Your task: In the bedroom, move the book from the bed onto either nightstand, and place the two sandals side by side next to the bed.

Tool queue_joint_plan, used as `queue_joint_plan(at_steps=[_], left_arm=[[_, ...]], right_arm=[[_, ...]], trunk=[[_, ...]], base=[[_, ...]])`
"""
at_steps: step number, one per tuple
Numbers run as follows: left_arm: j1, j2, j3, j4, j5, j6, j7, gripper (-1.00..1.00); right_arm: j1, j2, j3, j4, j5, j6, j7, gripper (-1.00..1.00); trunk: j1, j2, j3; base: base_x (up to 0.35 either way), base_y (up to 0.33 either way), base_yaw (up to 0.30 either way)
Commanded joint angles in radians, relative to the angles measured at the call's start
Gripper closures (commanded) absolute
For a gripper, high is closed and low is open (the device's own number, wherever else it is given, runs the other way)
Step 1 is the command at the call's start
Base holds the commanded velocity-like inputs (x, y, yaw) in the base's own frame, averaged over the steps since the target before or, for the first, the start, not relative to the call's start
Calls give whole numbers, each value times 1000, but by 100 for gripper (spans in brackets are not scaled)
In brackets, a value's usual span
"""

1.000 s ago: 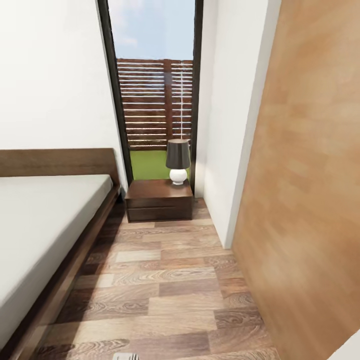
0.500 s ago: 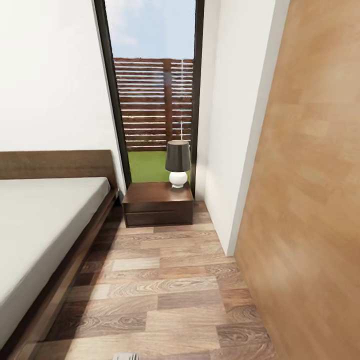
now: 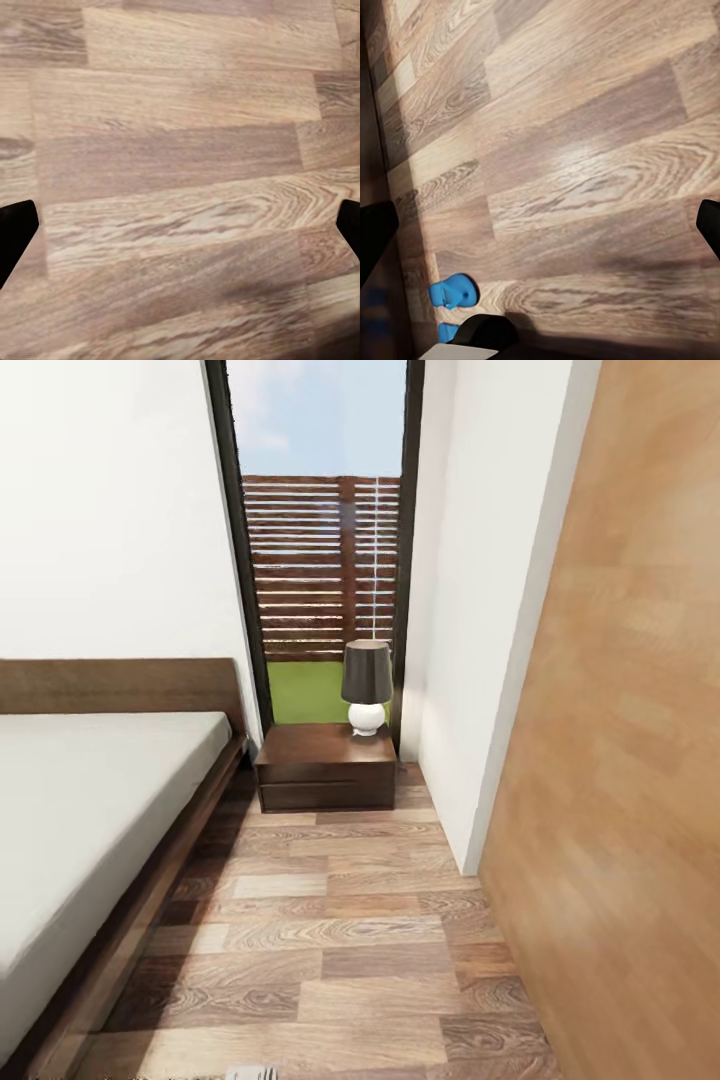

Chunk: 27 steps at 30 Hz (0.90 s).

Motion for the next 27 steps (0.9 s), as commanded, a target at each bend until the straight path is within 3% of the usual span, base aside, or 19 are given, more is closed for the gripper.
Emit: queue_joint_plan(at_steps=[1, 9, 27], left_arm=[[-1, 0, 8, 1, -6, -2, -3, -100], [-1, 0, 8, 1, -6, -2, -2, -100], [-1, 0, 8, 1, -5, -2, -2, -100]], right_arm=[[-1, -1, -4, 4, 2, -3, 3, -100], [-1, -1, -4, 4, 2, -3, 3, -100], [-1, -1, -4, 4, 2, -3, 3, -100]], trunk=[[0, 0, -1], [0, 0, -1], [0, 0, -1]], base=[[0, 0, 78], [40, -14, 22], [286, -80, 0]])
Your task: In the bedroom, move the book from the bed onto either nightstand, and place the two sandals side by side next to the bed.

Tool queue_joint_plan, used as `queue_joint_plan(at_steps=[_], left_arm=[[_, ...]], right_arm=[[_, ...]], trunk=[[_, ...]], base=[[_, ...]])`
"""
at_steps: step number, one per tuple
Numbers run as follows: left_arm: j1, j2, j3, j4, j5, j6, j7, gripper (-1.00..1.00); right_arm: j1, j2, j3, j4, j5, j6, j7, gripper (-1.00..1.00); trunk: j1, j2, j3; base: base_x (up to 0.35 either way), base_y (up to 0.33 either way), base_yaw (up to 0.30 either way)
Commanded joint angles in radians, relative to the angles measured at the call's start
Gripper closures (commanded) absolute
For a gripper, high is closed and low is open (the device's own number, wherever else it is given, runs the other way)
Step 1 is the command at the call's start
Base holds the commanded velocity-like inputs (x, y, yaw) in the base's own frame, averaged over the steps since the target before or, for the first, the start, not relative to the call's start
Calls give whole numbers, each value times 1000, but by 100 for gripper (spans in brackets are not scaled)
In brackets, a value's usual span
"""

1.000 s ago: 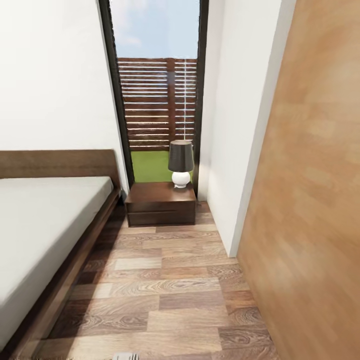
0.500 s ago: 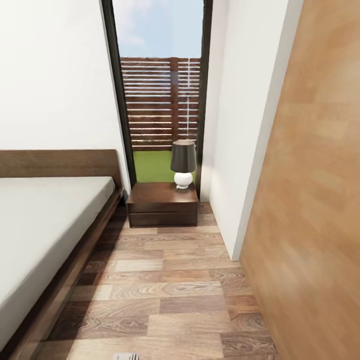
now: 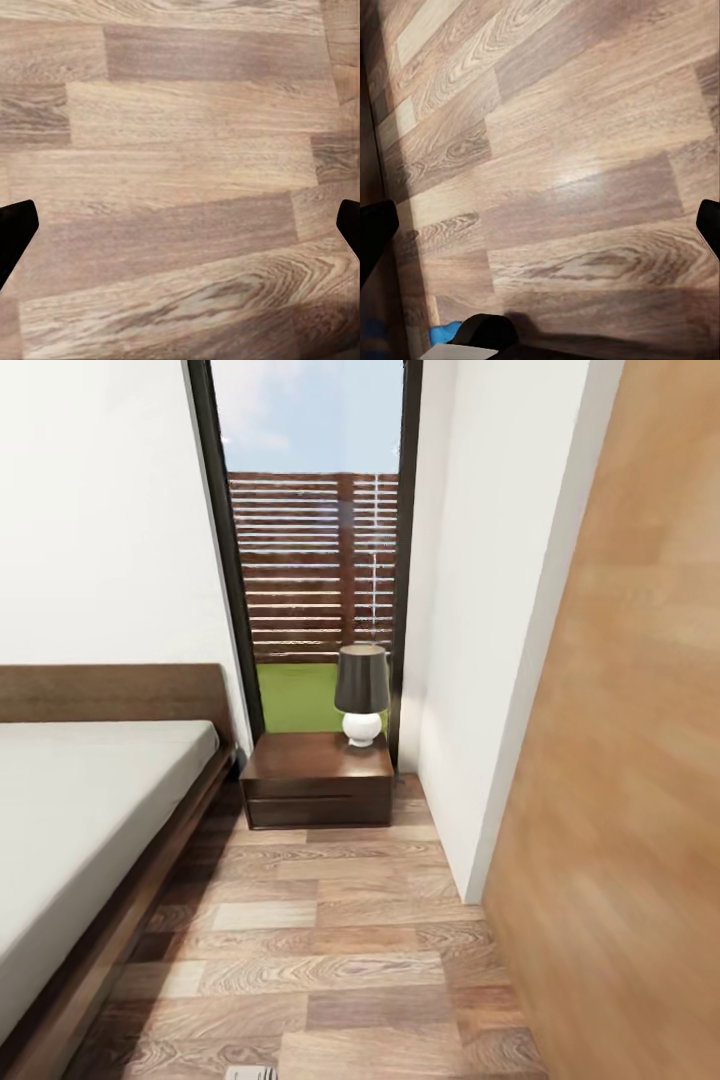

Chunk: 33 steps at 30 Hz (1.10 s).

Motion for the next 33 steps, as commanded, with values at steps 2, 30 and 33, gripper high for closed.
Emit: queue_joint_plan(at_steps=[2, 30, 33], left_arm=[[-1, 0, 8, 1, -5, -2, -3, -100], [-1, 0, 8, 1, -7, -2, -3, -100], [-1, 0, 8, 2, -7, -2, -3, -100]], right_arm=[[-1, -1, -4, 4, 2, -3, 3, -100], [-1, -1, -4, 4, 2, -4, 3, -100], [-1, 0, -4, 4, 2, -4, 3, -100]], trunk=[[0, 0, -1], [0, 0, -3], [0, 0, -4]], base=[[322, -4, 0], [327, 0, 79], [327, -2, 274]])
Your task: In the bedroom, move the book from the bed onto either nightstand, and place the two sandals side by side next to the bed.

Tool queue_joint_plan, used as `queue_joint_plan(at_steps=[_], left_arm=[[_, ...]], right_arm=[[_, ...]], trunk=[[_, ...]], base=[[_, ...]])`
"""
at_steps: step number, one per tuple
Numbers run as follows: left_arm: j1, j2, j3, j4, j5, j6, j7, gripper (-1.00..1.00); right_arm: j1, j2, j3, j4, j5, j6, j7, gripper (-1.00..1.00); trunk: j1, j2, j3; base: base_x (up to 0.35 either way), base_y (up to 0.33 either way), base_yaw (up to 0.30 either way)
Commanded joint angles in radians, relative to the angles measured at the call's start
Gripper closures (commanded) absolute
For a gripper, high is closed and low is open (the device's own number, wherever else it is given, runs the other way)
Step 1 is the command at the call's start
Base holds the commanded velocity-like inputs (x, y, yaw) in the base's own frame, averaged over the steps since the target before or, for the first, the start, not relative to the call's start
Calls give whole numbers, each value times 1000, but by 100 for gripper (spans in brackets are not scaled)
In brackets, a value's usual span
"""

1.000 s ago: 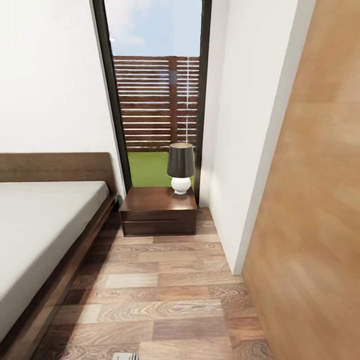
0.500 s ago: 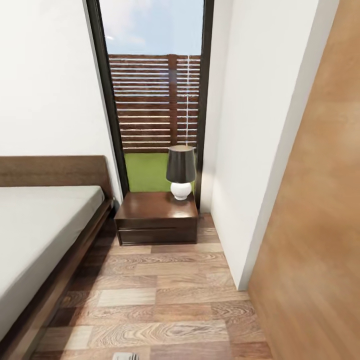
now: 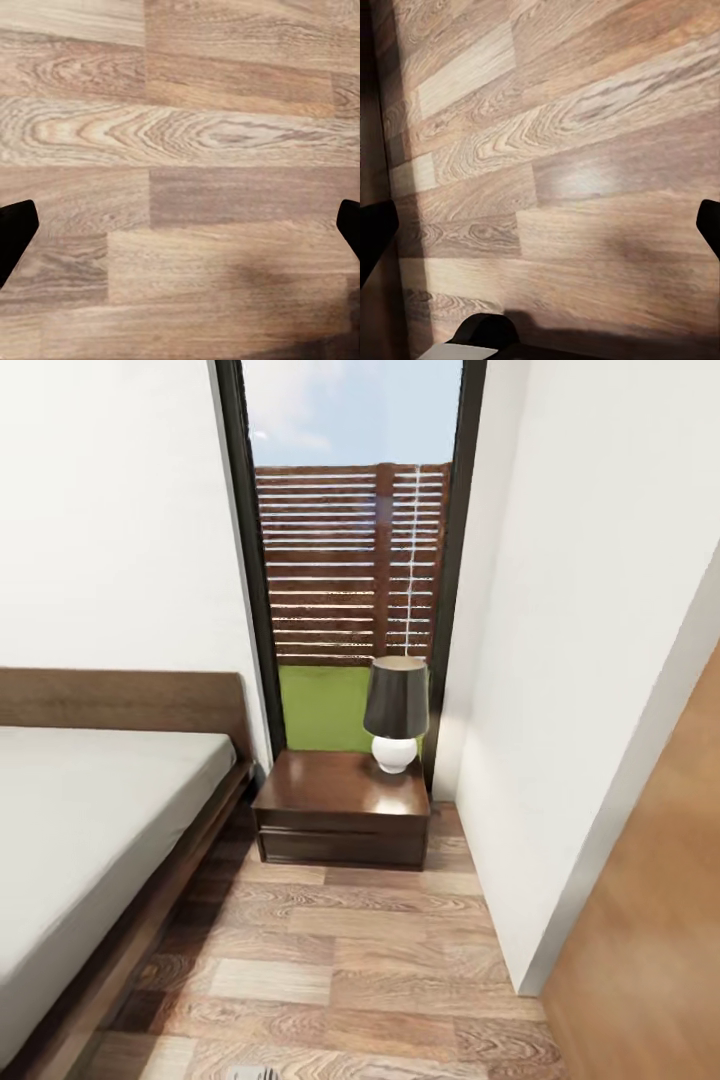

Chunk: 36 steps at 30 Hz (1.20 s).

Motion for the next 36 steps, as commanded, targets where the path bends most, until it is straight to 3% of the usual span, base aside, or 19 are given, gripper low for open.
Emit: queue_joint_plan(at_steps=[1, 13, 36], left_arm=[[-1, 0, 8, 1, -5, -2, -3, -100], [-1, 0, 8, 1, -5, -2, -3, -100], [-1, 0, 8, 1, -5, -2, -3, -100]], right_arm=[[-1, -1, -5, 3, 2, -3, 3, -100], [-1, -1, -5, 3, 2, -3, 3, -100], [-1, -1, -5, 3, 2, -3, 3, -100]], trunk=[[0, 0, -1], [0, 0, -6], [0, 0, -15]], base=[[321, -32, 275], [219, -92, 276], [10, -7, 276]])
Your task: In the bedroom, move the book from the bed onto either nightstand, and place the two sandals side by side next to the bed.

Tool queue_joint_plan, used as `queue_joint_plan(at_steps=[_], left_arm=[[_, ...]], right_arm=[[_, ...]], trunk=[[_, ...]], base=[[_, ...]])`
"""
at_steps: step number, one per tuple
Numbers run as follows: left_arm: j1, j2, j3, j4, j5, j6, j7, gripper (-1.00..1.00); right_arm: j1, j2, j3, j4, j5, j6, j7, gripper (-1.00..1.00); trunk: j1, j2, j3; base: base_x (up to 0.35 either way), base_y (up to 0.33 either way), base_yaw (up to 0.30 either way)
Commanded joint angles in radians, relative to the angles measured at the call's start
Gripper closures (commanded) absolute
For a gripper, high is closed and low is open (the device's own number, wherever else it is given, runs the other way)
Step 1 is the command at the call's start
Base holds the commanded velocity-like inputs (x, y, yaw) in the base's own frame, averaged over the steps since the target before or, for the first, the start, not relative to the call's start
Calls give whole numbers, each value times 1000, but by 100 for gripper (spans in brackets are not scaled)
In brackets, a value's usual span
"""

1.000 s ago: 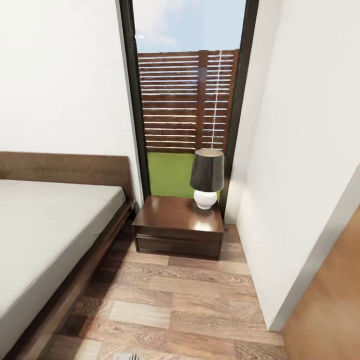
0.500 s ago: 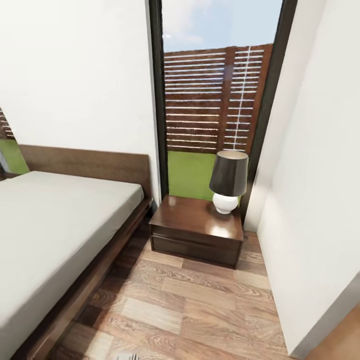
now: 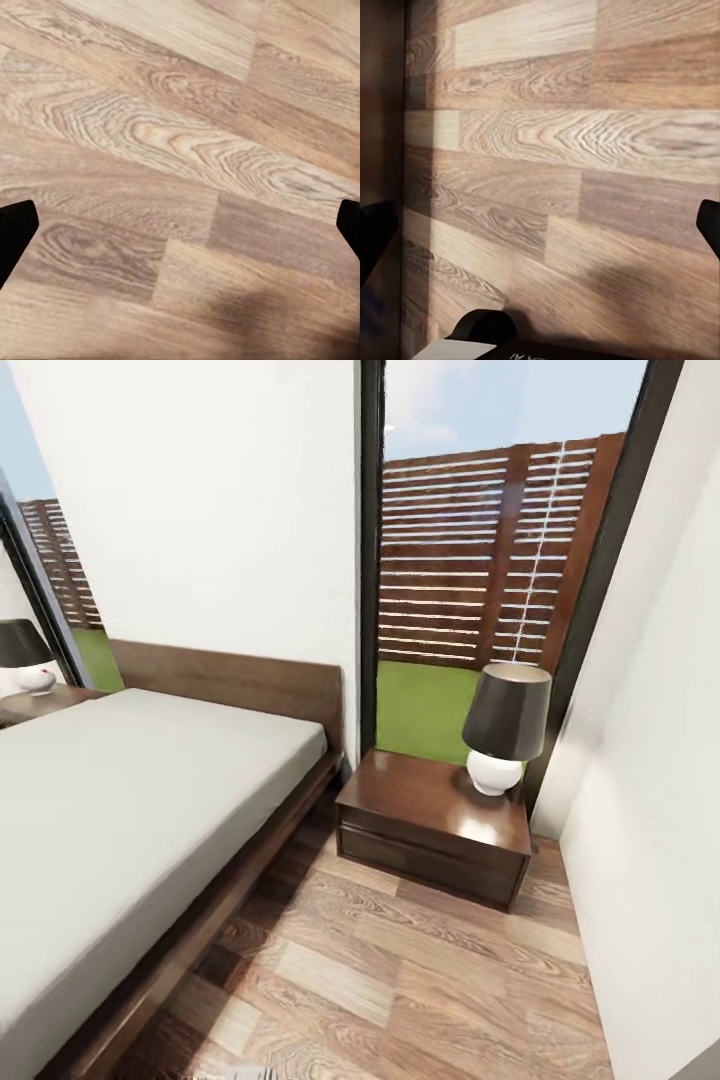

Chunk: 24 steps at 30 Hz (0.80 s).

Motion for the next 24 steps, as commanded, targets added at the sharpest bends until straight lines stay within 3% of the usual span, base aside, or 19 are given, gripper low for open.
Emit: queue_joint_plan(at_steps=[1, 24], left_arm=[[-1, 0, 8, 1, -5, -2, -3, -100], [-1, 0, 8, 2, -6, -2, -3, -100]], right_arm=[[-1, -1, -5, 3, 2, -3, 3, -100], [-1, -1, -5, 3, 2, -4, 3, -100]], trunk=[[0, 0, -1], [0, 0, -10]], base=[[0, 0, 276], [41, 0, 276]])
